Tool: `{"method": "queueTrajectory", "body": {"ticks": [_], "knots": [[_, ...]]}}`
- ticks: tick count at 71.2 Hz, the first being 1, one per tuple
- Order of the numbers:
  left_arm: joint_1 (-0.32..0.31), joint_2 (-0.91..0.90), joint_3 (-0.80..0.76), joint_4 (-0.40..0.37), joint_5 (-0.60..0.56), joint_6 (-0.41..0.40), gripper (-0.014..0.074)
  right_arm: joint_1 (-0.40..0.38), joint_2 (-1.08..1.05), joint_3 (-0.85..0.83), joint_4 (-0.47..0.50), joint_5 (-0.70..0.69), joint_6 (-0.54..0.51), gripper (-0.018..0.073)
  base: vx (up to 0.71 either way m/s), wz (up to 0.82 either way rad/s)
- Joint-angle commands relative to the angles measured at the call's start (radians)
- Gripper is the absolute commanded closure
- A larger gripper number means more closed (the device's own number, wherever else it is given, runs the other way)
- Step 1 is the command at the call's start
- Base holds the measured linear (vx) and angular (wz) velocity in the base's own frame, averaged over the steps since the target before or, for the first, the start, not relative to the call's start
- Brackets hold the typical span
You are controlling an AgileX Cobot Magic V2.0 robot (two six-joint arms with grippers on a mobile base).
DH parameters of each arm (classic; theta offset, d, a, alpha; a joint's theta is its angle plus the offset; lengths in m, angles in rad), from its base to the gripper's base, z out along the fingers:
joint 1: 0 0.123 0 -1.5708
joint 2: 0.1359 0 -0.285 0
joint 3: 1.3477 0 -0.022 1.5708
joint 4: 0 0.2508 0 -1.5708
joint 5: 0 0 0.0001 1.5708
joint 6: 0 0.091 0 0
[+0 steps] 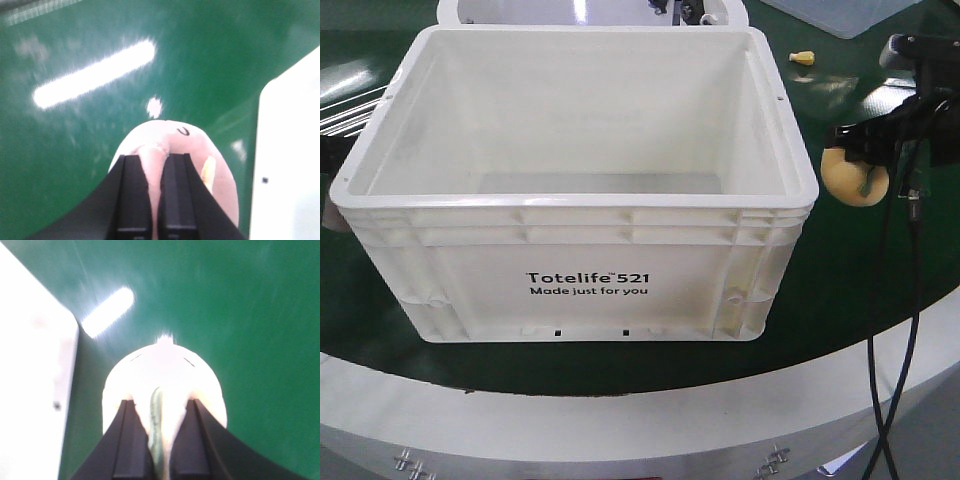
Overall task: Place moving items into box and shelve
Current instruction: 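Close both grippers on the plush buns and lift them, then carry both buns over the tote and release them inside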
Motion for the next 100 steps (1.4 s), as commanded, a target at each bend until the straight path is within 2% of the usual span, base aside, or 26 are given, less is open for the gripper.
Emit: {"method": "queueTrajectory", "body": {"ticks": [1,22,39,48,57,65,87,93,100], "knots": [[-0.001,-0.08,-0.034,-0.006,-0.105,0.001,0.0621,0.0,-0.07,-0.042,0.003,-0.068,-0.032,0.0571,0.0,0.0],[-0.001,-0.215,-0.034,-0.006,-0.2,0.001,0.0619,0.0,-0.183,-0.043,0.004,-0.103,-0.111,0.0571,0.0,0.0],[-0.008,-0.332,-0.034,-0.006,-0.269,0.002,0.0619,0.0,-0.294,-0.043,0.014,-0.171,-0.113,0.0571,0.0,0.0],[-0.048,-0.387,-0.034,-0.003,-0.305,0.041,0.0619,0.0,-0.35,-0.043,0.036,-0.204,-0.117,0.0571,0.0,0.0],[-0.122,-0.418,-0.034,-0.005,-0.339,0.096,0.0619,0.015,-0.391,-0.043,0.065,-0.239,-0.135,0.0571,0.0,0.0],[-0.194,-0.422,-0.034,-0.005,-0.354,0.104,0.0619,0.098,-0.41,-0.043,0.065,-0.276,-0.208,0.0571,0.0,0.0],[-0.405,-0.375,-0.034,-0.006,-0.38,0.106,0.0619,0.431,-0.382,-0.043,0.063,-0.345,-0.288,0.0571,0.0,0.0],[-0.441,-0.353,-0.034,-0.005,-0.412,0.106,0.0616,0.492,-0.352,-0.043,0.063,-0.36,-0.288,0.0571,0.0,0.0],[-0.451,-0.333,-0.034,-0.005,-0.438,0.106,0.0608,0.533,-0.309,-0.043,0.064,-0.384,-0.287,0.0566,0.0,0.0]]}}
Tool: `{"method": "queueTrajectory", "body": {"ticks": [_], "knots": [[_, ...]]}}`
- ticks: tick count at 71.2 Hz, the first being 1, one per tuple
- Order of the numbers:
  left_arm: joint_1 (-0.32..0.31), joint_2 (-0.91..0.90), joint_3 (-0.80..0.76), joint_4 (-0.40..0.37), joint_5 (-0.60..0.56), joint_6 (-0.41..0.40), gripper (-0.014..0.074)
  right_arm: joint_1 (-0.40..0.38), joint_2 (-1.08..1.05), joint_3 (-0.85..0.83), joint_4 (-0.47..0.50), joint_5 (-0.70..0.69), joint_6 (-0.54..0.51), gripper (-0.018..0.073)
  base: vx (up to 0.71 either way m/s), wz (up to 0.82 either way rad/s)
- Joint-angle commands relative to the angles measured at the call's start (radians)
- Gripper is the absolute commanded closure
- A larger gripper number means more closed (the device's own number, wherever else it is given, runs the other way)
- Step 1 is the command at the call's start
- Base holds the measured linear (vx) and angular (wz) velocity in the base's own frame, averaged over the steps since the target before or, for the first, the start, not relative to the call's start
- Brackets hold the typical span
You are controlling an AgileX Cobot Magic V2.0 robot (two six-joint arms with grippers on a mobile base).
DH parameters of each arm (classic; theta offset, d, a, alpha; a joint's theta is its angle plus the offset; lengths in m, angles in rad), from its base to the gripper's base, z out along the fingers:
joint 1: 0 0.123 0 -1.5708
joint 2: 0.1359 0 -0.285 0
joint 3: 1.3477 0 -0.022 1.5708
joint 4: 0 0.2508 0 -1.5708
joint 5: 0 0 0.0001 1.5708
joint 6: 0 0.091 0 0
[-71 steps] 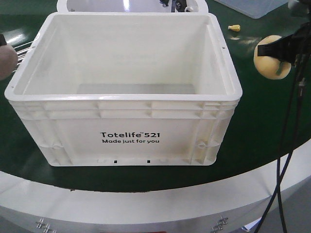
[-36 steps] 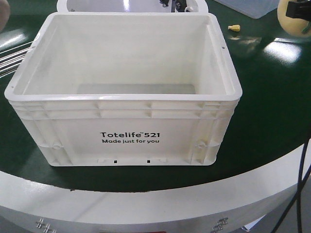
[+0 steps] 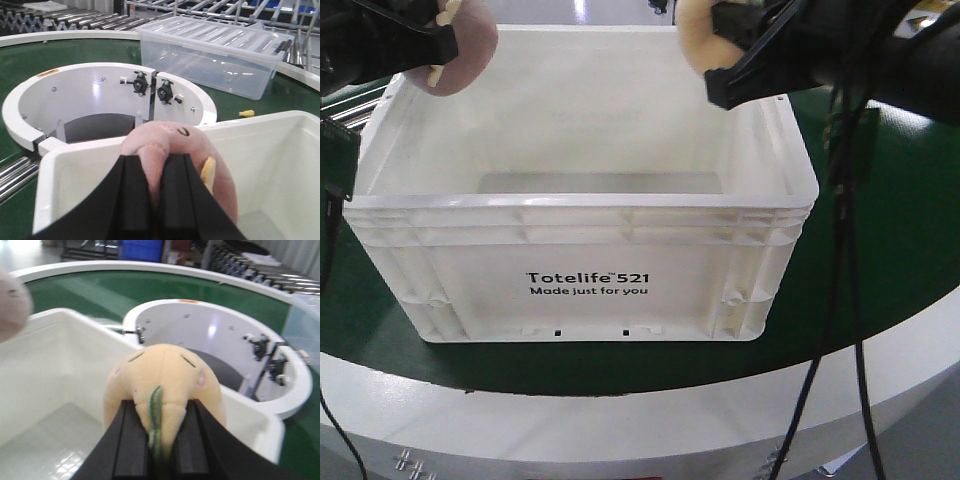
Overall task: Place moving items into box and shelve
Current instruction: 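Carry both buns over the tote and release them inside, then raise both grippers and move them to the tote's side rims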
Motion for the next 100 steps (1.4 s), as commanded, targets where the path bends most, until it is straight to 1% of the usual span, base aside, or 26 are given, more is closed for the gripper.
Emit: {"method": "queueTrajectory", "body": {"ticks": [1,4,8,14,20,31,35,40,45,51,54,59,69,72,81,85,91,95,100], "knots": [[-0.01,-0.011,-0.034,-0.006,-0.116,0.002,0.0605,0.024,0.004,-0.037,0.007,-0.111,-0.008,0.0564,0.0,0.0],[-0.01,-0.002,-0.034,-0.006,-0.116,0.002,0.0589,0.028,0.021,-0.037,0.007,-0.114,-0.008,0.0552,0.0,0.0],[-0.01,0.004,-0.032,-0.006,-0.113,0.002,0.0557,0.028,0.037,-0.037,0.01,-0.114,-0.004,0.0515,0.0,0.0],[-0.01,0.012,-0.032,-0.001,-0.11,0.002,0.0475,0.028,0.05,-0.037,0.01,-0.112,0.006,0.043,0.0,0.0],[-0.01,0.022,-0.032,-0.001,-0.113,0.002,0.0367,0.028,0.053,-0.037,0.01,-0.113,0.006,0.0291,0.0,0.0],[-0.01,0.043,-0.032,-0.001,-0.113,0.002,0.0118,0.028,0.053,-0.037,0.01,-0.142,0.017,-0.0006,0.0,0.0],[-0.01,0.051,-0.032,-0.001,-0.108,0.002,0.0043,0.028,0.053,-0.037,0.01,-0.149,0.023,-0.0085,0.0,0.0],[-0.01,0.057,-0.032,-0.001,-0.098,0.002,-0.0016,0.028,0.053,-0.037,0.01,-0.151,0.034,-0.016,0.0,0.0],[-0.01,0.056,-0.032,-0.001,-0.091,0.002,-0.0046,0.028,0.053,-0.037,0.01,-0.15,0.052,-0.0163,0.0,0.0],[-0.009,0.044,-0.032,-0.001,-0.093,0.002,-0.0043,0.021,0.05,-0.037,0.01,-0.151,0.06,-0.0152,0.0,0.0],[-0.006,0.035,-0.032,0.001,-0.093,0.003,-0.0042,0.006,0.046,-0.037,0.01,-0.151,0.062,-0.0139,0.0,0.0],[0.013,0.011,-0.032,0.001,-0.087,0.003,-0.0032,-0.041,0.03,-0.037,0.01,-0.143,0.08,-0.0113,0.0,0.0],[0.088,-0.046,-0.032,0.001,-0.047,0.003,-0.0001,-0.162,-0.009,-0.037,0.01,-0.089,0.135,-0.0057,0.0,0.0],[0.117,-0.065,-0.032,0.001,-0.01,0.003,0.001,-0.2,-0.02,-0.037,0.009,-0.059,0.137,-0.0042,0.0,0.0],[0.185,-0.106,-0.032,0.002,0.071,0.003,0.0021,-0.268,-0.05,-0.037,0.01,0.027,0.137,-0.0013,0.0,0.0],[0.208,-0.114,-0.032,0.002,0.098,0.003,0.0022,-0.274,-0.059,-0.037,0.008,0.06,0.146,-0.0013,0.0,0.0],[0.225,-0.114,-0.032,0.002,0.124,0.002,0.0023,-0.274,-0.059,-0.061,0.004,0.148,0.169,-0.0013,0.0,0.0],[0.23,-0.113,-0.032,0.0,0.137,0.002,0.0023,-0.274,-0.046,-0.089,0.004,0.217,0.203,-0.0013,0.0,0.0],[0.231,-0.113,-0.032,0.0,0.142,0.002,0.0023,-0.274,-0.022,-0.139,-0.02,0.284,0.27,-0.0011,0.0,0.0]]}}
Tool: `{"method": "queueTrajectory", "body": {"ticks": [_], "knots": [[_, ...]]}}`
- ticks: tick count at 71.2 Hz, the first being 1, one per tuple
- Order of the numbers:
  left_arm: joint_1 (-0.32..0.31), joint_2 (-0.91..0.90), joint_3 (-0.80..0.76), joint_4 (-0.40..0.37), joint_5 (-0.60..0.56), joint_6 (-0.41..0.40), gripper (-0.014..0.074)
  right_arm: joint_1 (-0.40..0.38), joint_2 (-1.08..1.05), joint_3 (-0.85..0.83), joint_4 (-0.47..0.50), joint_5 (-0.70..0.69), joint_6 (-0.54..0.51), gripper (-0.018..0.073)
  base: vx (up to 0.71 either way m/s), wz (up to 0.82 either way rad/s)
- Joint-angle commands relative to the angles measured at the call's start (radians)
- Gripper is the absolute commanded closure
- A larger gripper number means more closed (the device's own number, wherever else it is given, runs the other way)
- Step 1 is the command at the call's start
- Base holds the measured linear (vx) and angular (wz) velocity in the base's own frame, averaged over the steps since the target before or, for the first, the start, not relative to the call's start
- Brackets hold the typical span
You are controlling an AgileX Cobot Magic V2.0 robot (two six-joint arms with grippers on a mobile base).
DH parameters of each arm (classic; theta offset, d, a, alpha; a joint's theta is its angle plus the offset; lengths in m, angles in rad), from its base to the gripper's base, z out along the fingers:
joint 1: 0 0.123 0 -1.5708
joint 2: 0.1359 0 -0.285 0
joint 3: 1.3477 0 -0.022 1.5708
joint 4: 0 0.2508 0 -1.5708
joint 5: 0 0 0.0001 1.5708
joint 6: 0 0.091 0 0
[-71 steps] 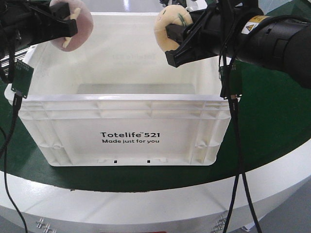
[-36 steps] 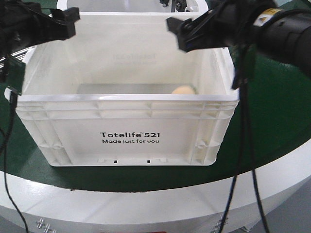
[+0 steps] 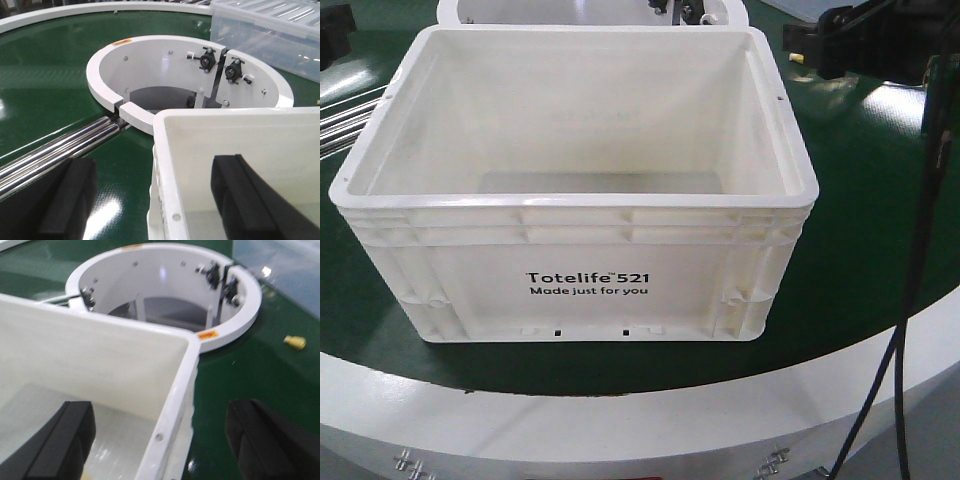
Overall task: Place moving items into box and shelve
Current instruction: 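Raise both grippers and move them to the tote's side rims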
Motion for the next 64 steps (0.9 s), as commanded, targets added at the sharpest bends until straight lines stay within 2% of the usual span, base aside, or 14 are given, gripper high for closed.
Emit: {"method": "queueTrajectory", "body": {"ticks": [1,13,32,64], "knots": [[0.003,-0.024,-0.032,-0.004,-0.069,-0.001,0.0023,-0.005,0.0,-0.083,-0.023,0.004,0.068,-0.0011,0.0,0.0],[0.003,-0.024,-0.032,-0.004,-0.066,-0.001,0.0023,-0.005,0.08,-0.222,-0.094,0.144,0.194,-0.0011,0.0,0.0],[0.003,-0.024,-0.032,-0.004,-0.062,-0.001,0.0023,-0.001,0.223,-0.416,-0.095,0.307,0.251,0.0011,0.0,0.0],[0.003,-0.024,-0.032,-0.003,-0.062,-0.001,0.0023,-0.001,0.391,-0.448,-0.064,0.379,0.268,0.0037,0.0,0.0]]}}
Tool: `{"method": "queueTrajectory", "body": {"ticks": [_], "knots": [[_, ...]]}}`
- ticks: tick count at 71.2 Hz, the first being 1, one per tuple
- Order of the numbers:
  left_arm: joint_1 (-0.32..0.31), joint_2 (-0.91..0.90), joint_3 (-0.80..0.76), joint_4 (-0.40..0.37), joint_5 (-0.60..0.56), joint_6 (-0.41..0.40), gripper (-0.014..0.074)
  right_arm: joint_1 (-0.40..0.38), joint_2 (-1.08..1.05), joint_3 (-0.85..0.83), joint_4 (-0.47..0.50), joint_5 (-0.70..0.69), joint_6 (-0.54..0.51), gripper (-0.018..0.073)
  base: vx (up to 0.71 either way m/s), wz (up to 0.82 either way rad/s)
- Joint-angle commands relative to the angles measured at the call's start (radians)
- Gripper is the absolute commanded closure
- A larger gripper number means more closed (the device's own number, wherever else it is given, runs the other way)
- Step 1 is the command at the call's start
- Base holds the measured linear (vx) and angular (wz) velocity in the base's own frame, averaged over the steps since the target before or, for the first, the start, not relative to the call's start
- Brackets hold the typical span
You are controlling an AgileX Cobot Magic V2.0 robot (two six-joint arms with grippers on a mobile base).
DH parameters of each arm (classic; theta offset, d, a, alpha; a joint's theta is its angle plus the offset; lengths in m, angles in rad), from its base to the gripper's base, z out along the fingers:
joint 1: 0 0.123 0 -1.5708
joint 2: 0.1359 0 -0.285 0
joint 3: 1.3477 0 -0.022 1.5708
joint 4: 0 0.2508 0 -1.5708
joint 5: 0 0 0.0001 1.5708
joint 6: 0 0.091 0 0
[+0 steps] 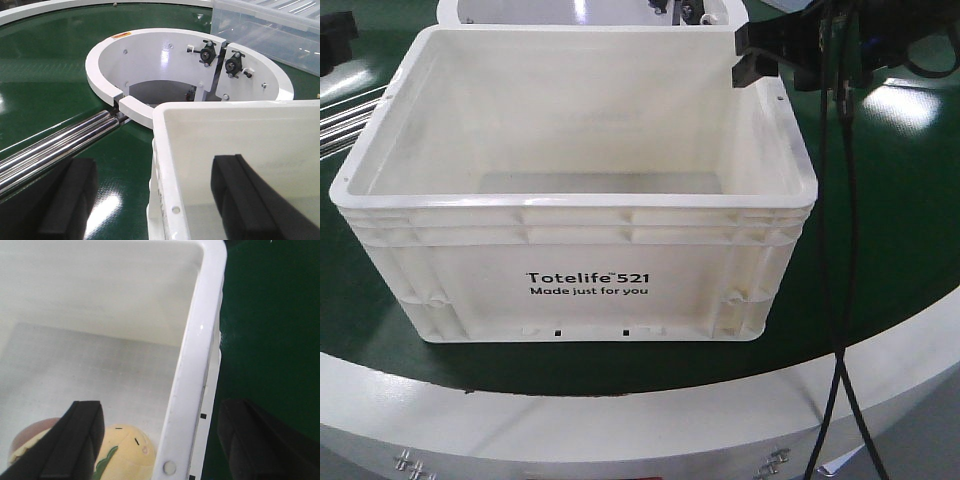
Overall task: Place moving items into box and shelve
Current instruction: 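Raise both grippers and move them to the tote's side rims, then lower both grippers onto the tote's side walls and grip them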
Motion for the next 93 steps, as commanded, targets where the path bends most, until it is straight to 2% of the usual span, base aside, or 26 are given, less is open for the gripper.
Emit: {"method": "queueTrajectory", "body": {"ticks": [1,25,37,43,70,82,93], "knots": [[0.001,-0.023,-0.032,-0.003,-0.077,-0.001,0.0023,-0.001,-0.031,-0.035,0.013,-0.044,0.001,0.0037,0.0,0.0],[0.001,-0.023,-0.032,-0.003,-0.077,-0.001,0.0023,0.009,-0.016,-0.035,-0.005,-0.038,-0.007,0.0037,0.0,0.0],[0.001,-0.023,-0.032,-0.003,-0.077,-0.001,0.0023,0.075,-0.008,-0.035,-0.094,-0.06,0.003,0.0037,0.0,0.0],[0.001,-0.023,-0.032,-0.003,-0.076,-0.001,0.0023,0.08,0.001,-0.035,-0.134,-0.06,0.039,0.0037,0.0,0.0],[0.001,-0.023,-0.032,-0.003,-0.038,-0.001,0.0023,0.065,0.018,-0.049,-0.136,-0.051,0.109,0.0037,0.0,0.0],[0.001,-0.023,-0.032,-0.003,-0.029,-0.001,0.0023,0.065,0.058,-0.106,-0.125,0.04,0.109,0.0037,0.0,0.0],[0.001,-0.023,-0.032,-0.002,-0.029,-0.001,0.0023,0.065,0.087,-0.117,-0.123,0.064,0.109,0.0038,0.0,0.0]]}}
